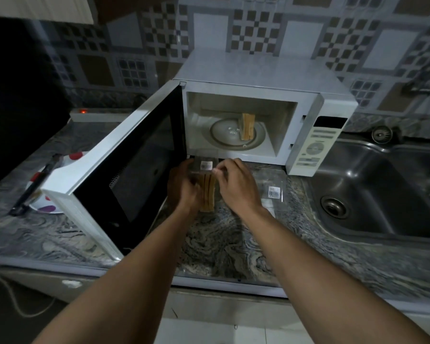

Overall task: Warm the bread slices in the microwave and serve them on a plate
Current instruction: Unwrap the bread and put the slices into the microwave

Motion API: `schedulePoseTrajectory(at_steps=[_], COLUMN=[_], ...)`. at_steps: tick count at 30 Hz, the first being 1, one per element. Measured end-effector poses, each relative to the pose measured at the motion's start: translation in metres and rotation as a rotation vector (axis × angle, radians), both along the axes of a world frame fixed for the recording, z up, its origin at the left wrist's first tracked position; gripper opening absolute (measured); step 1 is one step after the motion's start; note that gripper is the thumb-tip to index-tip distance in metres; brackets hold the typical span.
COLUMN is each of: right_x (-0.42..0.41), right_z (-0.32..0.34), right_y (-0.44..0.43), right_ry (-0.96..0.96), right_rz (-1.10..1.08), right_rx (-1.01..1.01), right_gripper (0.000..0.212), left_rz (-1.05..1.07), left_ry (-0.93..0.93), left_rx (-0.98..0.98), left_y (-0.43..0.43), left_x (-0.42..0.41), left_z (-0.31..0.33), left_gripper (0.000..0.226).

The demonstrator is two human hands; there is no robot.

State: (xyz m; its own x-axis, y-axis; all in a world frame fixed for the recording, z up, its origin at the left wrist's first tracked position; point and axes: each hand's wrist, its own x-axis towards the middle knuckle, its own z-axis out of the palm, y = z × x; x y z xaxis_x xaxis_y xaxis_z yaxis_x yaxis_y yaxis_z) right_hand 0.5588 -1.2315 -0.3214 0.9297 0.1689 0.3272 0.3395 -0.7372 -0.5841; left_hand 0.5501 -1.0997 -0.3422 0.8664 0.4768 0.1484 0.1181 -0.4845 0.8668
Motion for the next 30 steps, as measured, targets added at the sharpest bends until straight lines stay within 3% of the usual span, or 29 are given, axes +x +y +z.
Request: schedulePoseTrajectory(at_steps=[6, 11, 14, 17, 20, 26, 30], right_x=[-0.003, -0.003, -0.001, 0.013, 0.013, 0.003, 0.002], right_z=[-0.006, -0.025, -0.038, -0.064, -0.054, -0.039, -0.027], right_y=[0.010, 0.036, 0.051, 0.063, 0.065, 0.058, 0.058], right_ry=[0.206, 0.474, 0.647, 0.614, 0.603, 0.464, 0.465], right_rz=[-0.183, -0.258, -0.406, -0.425, -0.431, -0.311, -0.368], right_rx=[0.186, 0.219, 0.415, 0.346, 0.285, 0.095, 0.033], right_gripper=[0.024, 0.024, 0.046, 0.026, 0.042, 0.026, 0.038], left_rz=[-0.096, -0.086, -0.116, -0.162, -0.170, -0.136, -0.132], left_ry=[-0.115, -0.068, -0.075, -0.084, -0.109, -0.077, -0.075], left_rx=[0.014, -0.054, -0.036, 0.001, -0.004, -0.029, -0.017], left_y=[0.007, 0.013, 0.013, 0.018, 0.022, 0.022, 0.024], left_x=[0.026, 0.047, 0.051, 0.051, 0.052, 0.047, 0.047], left_z=[0.007, 0.013, 0.014, 0.012, 0.007, 0.007, 0.006], left_gripper=[0.020, 0.025, 0.026, 0.027, 0.028, 0.039, 0.037])
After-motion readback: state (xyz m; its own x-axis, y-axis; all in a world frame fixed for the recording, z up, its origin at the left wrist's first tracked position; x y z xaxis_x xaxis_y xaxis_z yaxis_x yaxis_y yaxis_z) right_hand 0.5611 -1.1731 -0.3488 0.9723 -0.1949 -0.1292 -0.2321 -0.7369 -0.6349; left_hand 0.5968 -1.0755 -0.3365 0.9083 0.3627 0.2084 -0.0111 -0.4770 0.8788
